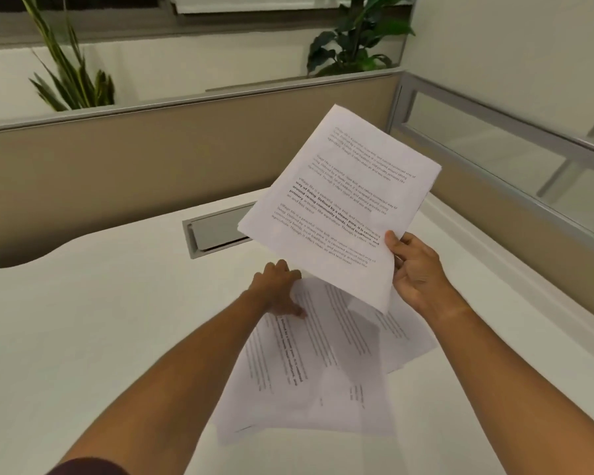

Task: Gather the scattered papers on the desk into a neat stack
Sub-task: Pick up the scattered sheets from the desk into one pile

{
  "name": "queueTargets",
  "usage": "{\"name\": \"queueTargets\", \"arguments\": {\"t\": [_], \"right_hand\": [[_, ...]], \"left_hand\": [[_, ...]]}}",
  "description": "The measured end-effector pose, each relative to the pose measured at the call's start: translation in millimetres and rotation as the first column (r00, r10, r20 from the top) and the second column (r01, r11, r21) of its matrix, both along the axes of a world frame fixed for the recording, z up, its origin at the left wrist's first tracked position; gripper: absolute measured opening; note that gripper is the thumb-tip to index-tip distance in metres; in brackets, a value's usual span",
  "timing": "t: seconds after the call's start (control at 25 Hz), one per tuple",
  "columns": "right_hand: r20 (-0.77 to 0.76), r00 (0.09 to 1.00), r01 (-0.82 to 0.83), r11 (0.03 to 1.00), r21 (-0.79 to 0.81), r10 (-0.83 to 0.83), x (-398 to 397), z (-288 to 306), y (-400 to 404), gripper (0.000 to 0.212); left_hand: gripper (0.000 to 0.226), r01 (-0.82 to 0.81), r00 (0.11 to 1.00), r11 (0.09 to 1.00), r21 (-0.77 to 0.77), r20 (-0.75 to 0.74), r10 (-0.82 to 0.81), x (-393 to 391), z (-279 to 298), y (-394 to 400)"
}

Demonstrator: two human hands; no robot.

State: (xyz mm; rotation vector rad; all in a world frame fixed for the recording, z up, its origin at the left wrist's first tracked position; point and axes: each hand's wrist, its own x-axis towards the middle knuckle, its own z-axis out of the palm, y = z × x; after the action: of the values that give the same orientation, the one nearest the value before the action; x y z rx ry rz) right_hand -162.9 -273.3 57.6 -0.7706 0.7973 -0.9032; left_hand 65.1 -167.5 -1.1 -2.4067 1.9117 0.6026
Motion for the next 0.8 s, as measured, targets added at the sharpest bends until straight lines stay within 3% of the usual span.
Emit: {"name": "queueTargets", "arguments": {"t": [0.12,0.36,0.48,0.56,0.68,0.8], "right_hand": [[-0.021,1.0,0.018,1.0,0.018,-0.018,-0.6,-9.7,-3.8,0.024],[-0.038,0.999,-0.01,1.0,0.029,0.012,-1.7,-15.9,4.8,0.026],[-0.033,0.999,-0.037,0.999,0.028,0.038,-2.4,-12.3,14.5,0.023],[-0.032,0.997,-0.072,0.997,0.025,0.073,0.2,-12.7,24.4,0.024],[-0.077,0.985,-0.153,0.988,0.033,0.155,11.1,-21.2,47.7,0.02],[-0.175,0.94,-0.286,0.956,0.062,0.293,27.5,-39.8,77.2,0.016]], "left_hand": [[0.1,0.01,1.0,0.998,0.06,0.001,-0.01,3.3,-6.7,-7.3],[0.077,-0.008,0.995,0.985,0.173,-0.094,0.025,1.3,-3.6,2.7],[0.067,-0.123,0.979,0.984,0.127,-0.148,0.142,3.4,-2.7,26.7],[0.073,-0.232,0.946,0.964,0.127,-0.203,0.254,9.8,-4.6,51.7],[0.077,-0.466,0.835,0.879,0.101,-0.278,0.475,23.3,-4.0,111.4],[0.074,-0.75,0.516,0.656,0.083,-0.547,0.659,31.0,-2.9,187.9]]}}
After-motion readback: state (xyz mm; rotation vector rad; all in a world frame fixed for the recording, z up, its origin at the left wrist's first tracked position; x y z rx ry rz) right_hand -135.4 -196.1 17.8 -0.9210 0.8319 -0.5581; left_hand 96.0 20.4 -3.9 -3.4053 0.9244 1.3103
